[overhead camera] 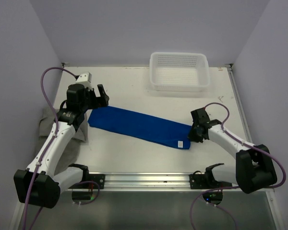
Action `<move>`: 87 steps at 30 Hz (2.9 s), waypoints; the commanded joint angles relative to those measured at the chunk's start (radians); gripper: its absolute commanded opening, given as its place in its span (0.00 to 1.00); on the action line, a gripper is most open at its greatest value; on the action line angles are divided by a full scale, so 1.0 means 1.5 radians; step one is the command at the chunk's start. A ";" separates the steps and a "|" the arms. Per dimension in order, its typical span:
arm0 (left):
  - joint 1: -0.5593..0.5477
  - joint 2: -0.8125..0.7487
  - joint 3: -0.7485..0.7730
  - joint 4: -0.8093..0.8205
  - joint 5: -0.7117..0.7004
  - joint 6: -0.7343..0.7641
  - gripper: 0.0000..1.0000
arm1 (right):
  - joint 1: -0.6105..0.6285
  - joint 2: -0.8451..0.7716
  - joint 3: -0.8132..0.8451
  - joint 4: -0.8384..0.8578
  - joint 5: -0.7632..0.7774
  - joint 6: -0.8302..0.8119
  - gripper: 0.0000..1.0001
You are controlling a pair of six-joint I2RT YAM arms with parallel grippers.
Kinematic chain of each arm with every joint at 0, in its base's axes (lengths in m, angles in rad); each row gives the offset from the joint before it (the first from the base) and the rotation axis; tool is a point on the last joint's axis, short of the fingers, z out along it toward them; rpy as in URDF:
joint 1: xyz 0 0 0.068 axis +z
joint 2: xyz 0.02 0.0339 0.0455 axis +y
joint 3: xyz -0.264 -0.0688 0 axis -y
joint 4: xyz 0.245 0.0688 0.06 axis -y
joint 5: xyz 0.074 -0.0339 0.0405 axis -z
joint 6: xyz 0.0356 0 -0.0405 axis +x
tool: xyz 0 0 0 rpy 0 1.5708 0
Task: Roll the towels
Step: Fold the towel
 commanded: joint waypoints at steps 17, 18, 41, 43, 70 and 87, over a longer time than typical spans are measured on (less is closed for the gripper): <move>-0.007 -0.013 -0.005 0.015 0.029 0.008 0.99 | -0.202 0.006 0.267 -0.212 0.111 -0.299 0.00; -0.007 -0.012 -0.005 0.015 0.032 0.007 1.00 | -0.213 0.008 0.275 -0.222 0.116 -0.304 0.00; -0.012 -0.006 -0.012 0.026 0.075 0.004 1.00 | -0.097 0.071 0.451 -0.232 0.030 -0.321 0.00; -0.012 -0.005 -0.012 0.026 0.073 0.007 1.00 | -0.059 0.097 0.461 -0.229 0.022 -0.304 0.00; -0.012 0.003 -0.011 0.022 0.081 0.009 1.00 | 0.294 0.504 0.859 -0.250 -0.037 -0.175 0.00; -0.012 0.000 -0.011 0.023 0.084 0.007 1.00 | 0.320 0.554 0.864 -0.231 -0.106 -0.158 0.00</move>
